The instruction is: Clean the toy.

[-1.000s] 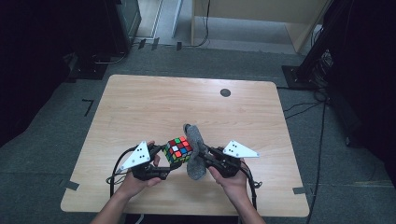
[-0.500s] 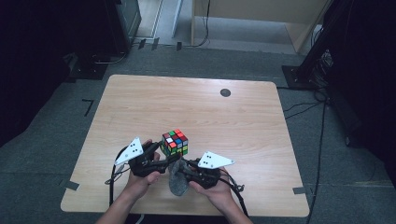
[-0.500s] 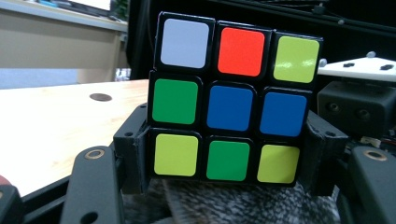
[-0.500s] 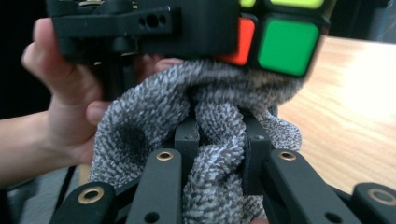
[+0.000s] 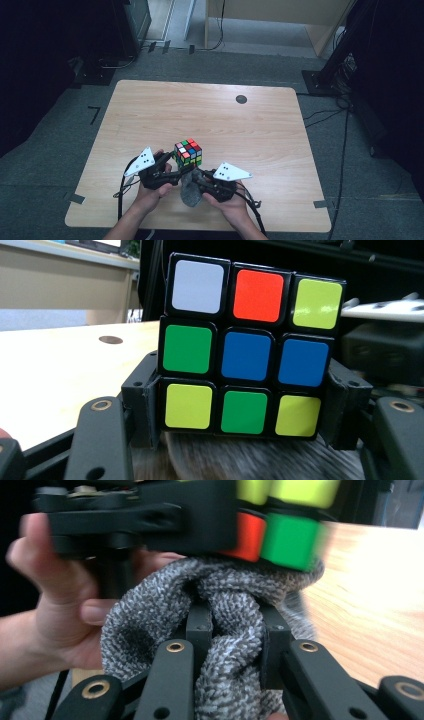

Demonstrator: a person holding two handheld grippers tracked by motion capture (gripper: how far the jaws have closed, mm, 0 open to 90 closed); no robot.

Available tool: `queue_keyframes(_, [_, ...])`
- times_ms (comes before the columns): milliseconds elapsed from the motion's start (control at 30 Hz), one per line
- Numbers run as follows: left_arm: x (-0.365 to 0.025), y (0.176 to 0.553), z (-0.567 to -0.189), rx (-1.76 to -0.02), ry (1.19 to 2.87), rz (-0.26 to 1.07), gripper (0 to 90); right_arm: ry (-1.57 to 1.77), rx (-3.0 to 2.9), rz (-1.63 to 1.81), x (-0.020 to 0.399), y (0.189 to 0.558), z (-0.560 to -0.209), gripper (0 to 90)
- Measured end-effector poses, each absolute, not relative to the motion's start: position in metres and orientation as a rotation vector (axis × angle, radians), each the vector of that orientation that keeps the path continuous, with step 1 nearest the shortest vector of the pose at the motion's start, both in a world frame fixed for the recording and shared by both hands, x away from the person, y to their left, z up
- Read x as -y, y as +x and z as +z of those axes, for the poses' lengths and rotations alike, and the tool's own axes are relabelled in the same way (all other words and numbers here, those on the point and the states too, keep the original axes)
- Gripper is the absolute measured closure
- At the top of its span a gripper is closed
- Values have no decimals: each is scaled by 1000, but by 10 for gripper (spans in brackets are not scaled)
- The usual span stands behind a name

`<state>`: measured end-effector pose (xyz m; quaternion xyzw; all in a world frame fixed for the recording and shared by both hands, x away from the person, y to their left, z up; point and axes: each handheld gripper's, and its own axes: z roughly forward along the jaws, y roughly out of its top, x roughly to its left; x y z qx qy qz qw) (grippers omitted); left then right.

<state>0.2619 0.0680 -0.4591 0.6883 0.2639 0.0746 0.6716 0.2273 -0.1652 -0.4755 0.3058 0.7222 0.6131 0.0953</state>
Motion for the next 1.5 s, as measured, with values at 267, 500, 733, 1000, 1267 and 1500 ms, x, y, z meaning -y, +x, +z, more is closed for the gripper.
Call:
queue_keyframes(267, [-76,264,-457,-616,1530,173,336,1090,-1974,1672,197,241,-474,734])
queue_keyframes(500, [-78,269,-458,-642,1531,143,336,1094,-1930,1574,215,251,-475,632])
queue_keyframes(733, [-82,276,-458,-672,1544,70,335,1044,-1927,1502,221,254,-472,402])
queue_keyframes(1000, [-91,287,-456,-676,1583,-23,335,707,-1964,1553,215,247,-464,329])
queue_keyframes(1267, [-88,291,-456,-611,1665,-76,335,513,-1930,1546,202,241,-469,310])
queue_keyframes(1500, [-87,293,-457,-595,1686,-122,335,361,-1919,1505,193,235,-472,294])
